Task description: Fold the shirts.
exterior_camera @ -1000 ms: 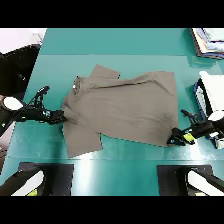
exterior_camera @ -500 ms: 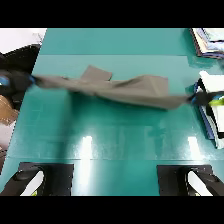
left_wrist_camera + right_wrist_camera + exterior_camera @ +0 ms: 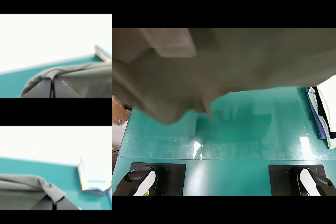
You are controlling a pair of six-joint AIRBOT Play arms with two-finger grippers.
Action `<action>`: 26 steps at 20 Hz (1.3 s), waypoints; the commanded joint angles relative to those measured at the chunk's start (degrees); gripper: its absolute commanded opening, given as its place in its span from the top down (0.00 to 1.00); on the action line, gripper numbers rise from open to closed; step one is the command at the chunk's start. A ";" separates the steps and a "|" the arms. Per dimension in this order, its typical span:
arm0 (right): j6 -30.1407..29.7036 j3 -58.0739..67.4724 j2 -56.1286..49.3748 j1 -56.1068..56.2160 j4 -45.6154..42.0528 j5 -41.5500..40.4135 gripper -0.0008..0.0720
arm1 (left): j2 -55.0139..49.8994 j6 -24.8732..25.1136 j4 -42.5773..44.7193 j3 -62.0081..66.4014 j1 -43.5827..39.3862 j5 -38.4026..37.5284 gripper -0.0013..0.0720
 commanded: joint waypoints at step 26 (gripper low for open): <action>6.49 4.48 -59.87 19.98 -11.93 -0.02 0.97 | -53.59 7.02 -0.98 -21.09 -5.03 12.96 0.94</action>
